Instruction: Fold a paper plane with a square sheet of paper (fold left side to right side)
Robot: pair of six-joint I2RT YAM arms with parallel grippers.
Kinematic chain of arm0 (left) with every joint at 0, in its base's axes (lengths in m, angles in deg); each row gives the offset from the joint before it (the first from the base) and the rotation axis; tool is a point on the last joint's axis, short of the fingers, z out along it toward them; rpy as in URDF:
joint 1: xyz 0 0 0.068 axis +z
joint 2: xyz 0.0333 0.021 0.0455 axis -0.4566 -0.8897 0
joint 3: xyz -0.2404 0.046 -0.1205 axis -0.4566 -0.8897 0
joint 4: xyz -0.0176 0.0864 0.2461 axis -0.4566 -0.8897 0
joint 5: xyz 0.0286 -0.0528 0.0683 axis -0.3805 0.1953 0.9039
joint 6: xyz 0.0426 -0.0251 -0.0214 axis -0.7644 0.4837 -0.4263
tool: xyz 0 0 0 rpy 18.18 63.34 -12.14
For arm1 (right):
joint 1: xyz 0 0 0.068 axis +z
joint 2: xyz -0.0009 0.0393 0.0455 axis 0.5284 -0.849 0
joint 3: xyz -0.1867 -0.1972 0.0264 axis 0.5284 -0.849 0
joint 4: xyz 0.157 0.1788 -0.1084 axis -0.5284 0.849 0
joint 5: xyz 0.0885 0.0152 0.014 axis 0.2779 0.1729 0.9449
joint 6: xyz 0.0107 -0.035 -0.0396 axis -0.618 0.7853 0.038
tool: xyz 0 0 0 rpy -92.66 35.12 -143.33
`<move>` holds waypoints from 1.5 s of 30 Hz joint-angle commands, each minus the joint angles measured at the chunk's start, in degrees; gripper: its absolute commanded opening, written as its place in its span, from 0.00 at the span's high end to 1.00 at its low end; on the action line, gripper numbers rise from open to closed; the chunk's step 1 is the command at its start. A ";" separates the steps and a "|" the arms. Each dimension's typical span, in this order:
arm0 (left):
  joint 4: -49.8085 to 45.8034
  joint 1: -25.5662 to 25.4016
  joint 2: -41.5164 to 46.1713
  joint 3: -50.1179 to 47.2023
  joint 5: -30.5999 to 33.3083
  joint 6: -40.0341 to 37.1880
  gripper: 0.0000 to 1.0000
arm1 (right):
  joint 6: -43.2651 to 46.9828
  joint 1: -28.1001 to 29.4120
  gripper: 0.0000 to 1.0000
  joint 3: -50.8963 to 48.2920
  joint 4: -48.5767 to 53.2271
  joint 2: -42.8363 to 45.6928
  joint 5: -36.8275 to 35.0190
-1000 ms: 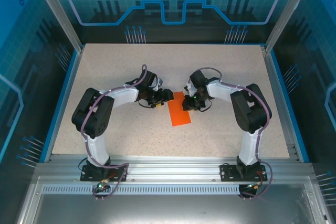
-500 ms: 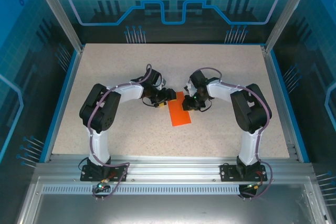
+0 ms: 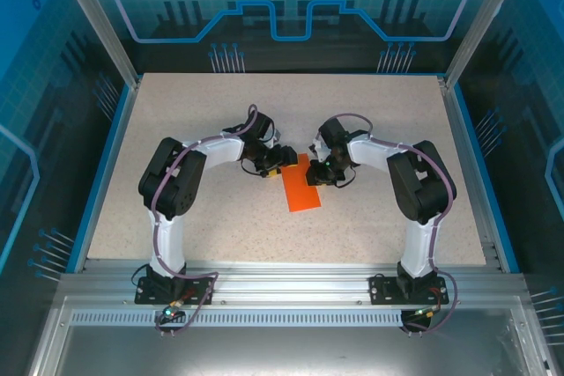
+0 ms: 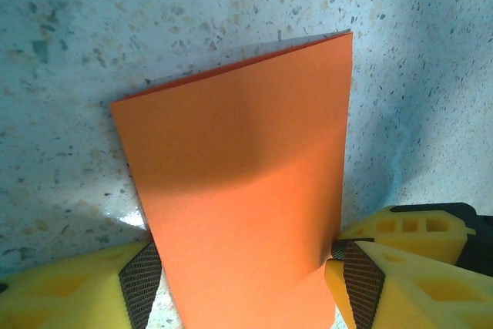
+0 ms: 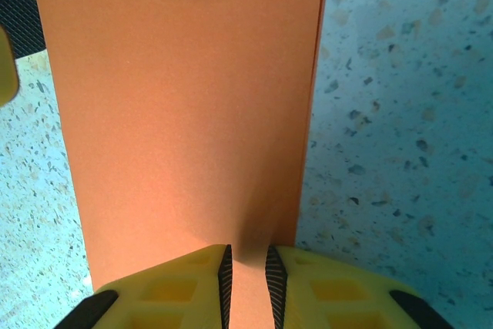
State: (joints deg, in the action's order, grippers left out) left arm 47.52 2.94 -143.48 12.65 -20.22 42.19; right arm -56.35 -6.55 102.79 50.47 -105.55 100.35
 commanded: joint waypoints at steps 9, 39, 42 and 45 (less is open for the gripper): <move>-0.27 -0.36 -4.07 6.14 -0.86 -3.32 0.31 | -2.38 -3.17 0.67 -6.51 -3.39 7.73 5.03; 4.63 -0.70 -4.92 8.55 -7.11 -8.24 0.64 | -1.53 -12.86 0.44 -12.30 -22.26 9.61 18.86; 4.87 -0.66 -5.04 8.56 -7.20 -7.79 0.64 | -2.37 -12.80 0.44 -9.89 -23.51 6.88 19.72; 5.04 -0.64 -5.04 8.36 -7.20 -7.54 0.63 | -3.11 -12.84 0.44 -8.57 -24.87 4.48 20.12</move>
State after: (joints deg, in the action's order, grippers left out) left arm 51.87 2.61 -149.64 22.04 -25.69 35.63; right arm -58.71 -18.77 92.41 28.50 -98.66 118.18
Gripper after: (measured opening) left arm 0.363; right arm 0.563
